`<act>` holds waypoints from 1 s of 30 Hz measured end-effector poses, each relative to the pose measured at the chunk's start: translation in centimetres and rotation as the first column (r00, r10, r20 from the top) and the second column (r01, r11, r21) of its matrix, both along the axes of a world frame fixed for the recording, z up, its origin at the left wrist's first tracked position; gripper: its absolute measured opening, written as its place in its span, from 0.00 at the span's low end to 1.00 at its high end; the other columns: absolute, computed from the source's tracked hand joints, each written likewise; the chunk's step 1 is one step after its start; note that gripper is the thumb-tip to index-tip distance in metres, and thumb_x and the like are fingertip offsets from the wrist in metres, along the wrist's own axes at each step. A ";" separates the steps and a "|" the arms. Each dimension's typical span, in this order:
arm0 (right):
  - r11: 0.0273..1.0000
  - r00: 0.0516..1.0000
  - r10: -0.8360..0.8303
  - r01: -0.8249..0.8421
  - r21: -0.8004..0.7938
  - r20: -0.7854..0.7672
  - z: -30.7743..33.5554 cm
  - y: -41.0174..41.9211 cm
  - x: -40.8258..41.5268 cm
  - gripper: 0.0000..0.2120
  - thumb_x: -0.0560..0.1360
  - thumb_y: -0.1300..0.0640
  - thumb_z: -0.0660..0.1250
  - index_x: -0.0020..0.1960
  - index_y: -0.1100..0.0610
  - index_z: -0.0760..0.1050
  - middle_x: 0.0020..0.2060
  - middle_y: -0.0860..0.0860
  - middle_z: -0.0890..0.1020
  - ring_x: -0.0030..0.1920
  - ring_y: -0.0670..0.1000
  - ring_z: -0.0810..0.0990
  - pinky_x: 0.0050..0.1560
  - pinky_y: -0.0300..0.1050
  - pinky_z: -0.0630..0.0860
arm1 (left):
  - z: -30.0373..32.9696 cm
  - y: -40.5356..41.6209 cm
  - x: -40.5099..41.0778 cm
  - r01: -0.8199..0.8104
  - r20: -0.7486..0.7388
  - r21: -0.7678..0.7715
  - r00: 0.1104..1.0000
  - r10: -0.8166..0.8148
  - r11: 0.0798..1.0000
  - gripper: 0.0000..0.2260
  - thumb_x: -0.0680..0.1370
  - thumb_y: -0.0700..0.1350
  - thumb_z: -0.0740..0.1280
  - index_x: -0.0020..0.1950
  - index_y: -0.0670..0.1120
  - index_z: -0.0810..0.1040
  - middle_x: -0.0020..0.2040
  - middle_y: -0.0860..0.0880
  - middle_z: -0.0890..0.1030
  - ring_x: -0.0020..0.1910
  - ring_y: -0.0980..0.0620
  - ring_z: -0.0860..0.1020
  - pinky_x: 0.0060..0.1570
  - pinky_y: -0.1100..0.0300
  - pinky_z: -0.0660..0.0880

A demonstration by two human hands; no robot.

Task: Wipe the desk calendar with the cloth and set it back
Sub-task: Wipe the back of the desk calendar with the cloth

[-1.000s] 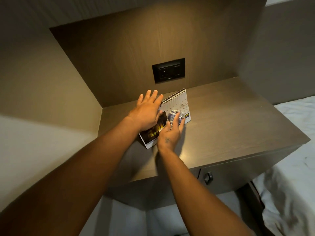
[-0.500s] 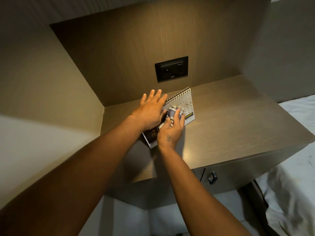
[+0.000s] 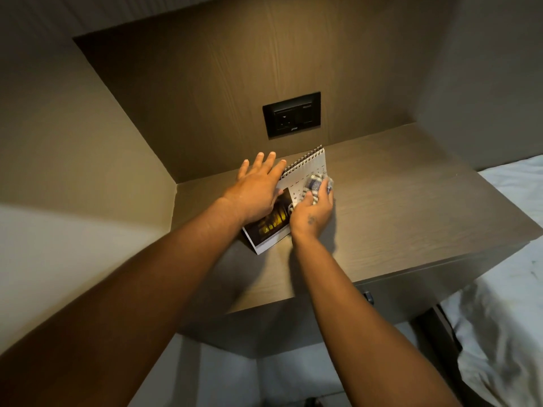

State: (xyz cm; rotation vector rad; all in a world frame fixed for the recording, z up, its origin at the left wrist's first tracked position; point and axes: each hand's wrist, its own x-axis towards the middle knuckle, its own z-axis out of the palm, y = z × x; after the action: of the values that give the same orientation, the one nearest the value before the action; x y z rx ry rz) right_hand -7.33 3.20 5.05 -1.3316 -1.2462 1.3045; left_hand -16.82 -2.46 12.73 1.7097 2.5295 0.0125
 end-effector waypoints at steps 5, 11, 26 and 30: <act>0.997 0.997 0.074 -0.073 0.021 -0.032 -0.1 -1.8 -0.2 0.25 0.81 0.62 0.61 0.76 0.53 0.63 0.75 0.55 0.66 0.72 0.55 0.68 0.57 0.33 0.67 | 0.0 -0.5 -0.6 -0.014 -0.010 -0.004 1.000 0.014 1.000 0.30 0.84 0.48 0.61 0.82 0.51 0.48 0.83 0.46 0.46 0.81 0.44 0.42 0.75 0.43 0.38; 0.998 0.998 0.015 -0.019 -0.061 -0.062 1.5 2.0 -1.5 0.25 0.81 0.64 0.61 0.76 0.52 0.65 0.72 0.55 0.70 0.69 0.56 0.72 0.59 0.37 0.70 | 0.6 -0.2 -1.0 -0.016 -0.004 -0.004 1.000 0.016 1.000 0.30 0.84 0.48 0.61 0.82 0.51 0.49 0.83 0.45 0.47 0.81 0.43 0.43 0.76 0.42 0.39; 0.991 0.995 0.079 -0.085 -0.105 -0.055 -0.7 0.1 0.1 0.25 0.81 0.64 0.61 0.76 0.51 0.65 0.68 0.54 0.73 0.63 0.54 0.76 0.55 0.44 0.79 | 0.6 -0.4 -0.9 -0.021 -0.004 -0.008 1.000 0.021 1.000 0.30 0.84 0.48 0.61 0.82 0.51 0.50 0.83 0.45 0.47 0.81 0.43 0.43 0.77 0.41 0.40; 0.976 0.973 0.211 -0.215 -0.037 -0.099 -1.0 -6.5 -0.7 0.25 0.81 0.64 0.61 0.76 0.53 0.64 0.75 0.54 0.67 0.71 0.54 0.69 0.58 0.28 0.66 | 1.1 -0.8 -1.2 -0.009 -0.020 -0.019 1.000 0.008 1.000 0.30 0.84 0.48 0.60 0.82 0.51 0.49 0.83 0.45 0.46 0.81 0.43 0.43 0.76 0.42 0.39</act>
State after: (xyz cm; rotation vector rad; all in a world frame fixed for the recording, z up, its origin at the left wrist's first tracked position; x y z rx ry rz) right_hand -8.00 -3.31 4.01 -1.1789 -1.3275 1.5379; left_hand -18.06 -3.27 13.87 1.7010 2.5426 -0.0280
